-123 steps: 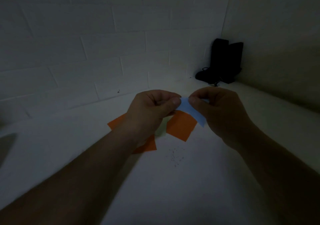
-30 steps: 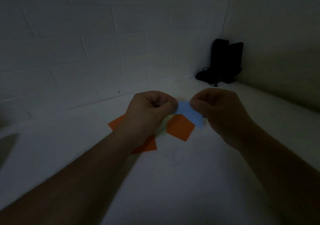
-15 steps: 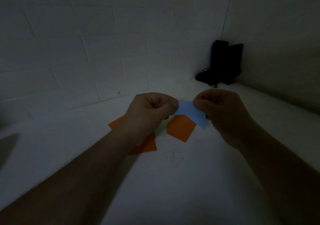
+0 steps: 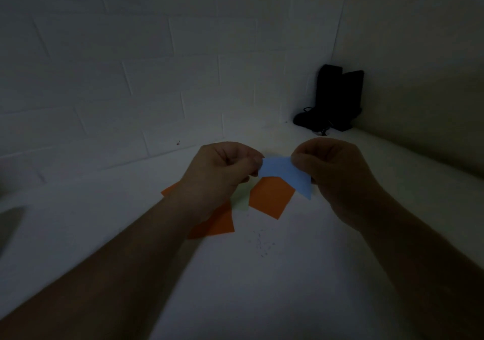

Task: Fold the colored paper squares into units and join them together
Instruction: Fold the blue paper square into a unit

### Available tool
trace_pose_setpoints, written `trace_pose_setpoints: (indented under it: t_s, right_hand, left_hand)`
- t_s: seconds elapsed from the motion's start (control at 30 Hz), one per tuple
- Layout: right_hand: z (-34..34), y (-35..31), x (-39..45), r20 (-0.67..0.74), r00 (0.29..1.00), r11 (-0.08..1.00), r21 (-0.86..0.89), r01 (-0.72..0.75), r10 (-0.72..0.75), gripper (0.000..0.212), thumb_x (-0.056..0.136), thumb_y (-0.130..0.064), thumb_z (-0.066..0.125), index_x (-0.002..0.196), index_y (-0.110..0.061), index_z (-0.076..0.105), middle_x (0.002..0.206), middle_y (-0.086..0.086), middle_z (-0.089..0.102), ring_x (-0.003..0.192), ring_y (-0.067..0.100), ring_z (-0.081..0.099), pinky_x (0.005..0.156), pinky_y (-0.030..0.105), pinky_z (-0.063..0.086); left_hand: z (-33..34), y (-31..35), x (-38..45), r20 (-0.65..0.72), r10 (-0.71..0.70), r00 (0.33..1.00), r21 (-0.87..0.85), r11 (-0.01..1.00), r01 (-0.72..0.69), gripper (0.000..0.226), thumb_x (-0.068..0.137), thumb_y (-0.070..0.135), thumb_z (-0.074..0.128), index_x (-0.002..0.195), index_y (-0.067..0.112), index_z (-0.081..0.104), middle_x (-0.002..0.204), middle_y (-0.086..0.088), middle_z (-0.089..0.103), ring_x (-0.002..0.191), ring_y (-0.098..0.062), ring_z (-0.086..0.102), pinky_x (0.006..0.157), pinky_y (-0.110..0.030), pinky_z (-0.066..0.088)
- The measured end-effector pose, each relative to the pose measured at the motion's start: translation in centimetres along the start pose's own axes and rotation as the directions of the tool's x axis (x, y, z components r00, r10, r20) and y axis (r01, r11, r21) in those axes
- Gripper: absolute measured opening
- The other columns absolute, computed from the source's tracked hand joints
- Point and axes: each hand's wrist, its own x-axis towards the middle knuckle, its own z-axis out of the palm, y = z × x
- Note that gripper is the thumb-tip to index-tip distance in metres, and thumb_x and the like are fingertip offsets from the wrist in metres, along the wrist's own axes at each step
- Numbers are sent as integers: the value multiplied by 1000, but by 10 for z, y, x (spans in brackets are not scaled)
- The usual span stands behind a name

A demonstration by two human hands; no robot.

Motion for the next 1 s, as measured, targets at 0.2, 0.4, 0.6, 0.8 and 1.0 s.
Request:
trace_pose_setpoints:
  t_s: [0.2,0.4,0.6,0.8,1.0]
  right_hand:
    - [3,-1,-1,18,1000,998,61,-17,15,26,92,-8,66,74,-26,71,72,-4,73,74,18,70,70,37,59]
    - [1,5,4,186,941,891,314,-328,281,21,92,-28,65,112,-22,66,118,9,70,88,21,75,69,36,62]
    - [2,-1,3,363,871,770,430,-472,332,39,72,-27,65,111,-23,66,120,15,64,92,30,71,72,41,60]
    - [1,-2,-3,267,933,914,261,-310,240,28,92,-2,60,111,-21,66,103,8,73,94,27,73,73,42,61]
    - [5,-6,-6,234,952,977,36,-209,196,26,94,1,61,99,-23,69,84,-8,74,79,7,73,59,22,57]
  left_hand:
    - [2,-4,2,-35,-9,999,-47,999,7,13,99,13,66,94,17,77,88,-3,78,83,-14,72,87,-38,61]
    - [1,-5,4,-46,46,998,-111,993,-51,14,101,6,61,97,13,73,88,0,75,81,-14,71,83,-29,61]
    - [1,-6,1,13,95,995,-76,993,-94,18,101,1,59,100,12,73,89,7,75,83,-7,71,80,-22,58]
    - [3,-7,0,59,68,996,-79,995,-63,22,102,4,57,100,19,74,92,2,75,88,-16,71,87,-35,62]
    - [3,0,-5,157,49,986,-160,987,-23,21,105,3,50,108,17,66,82,-4,72,76,-13,70,76,-27,61]
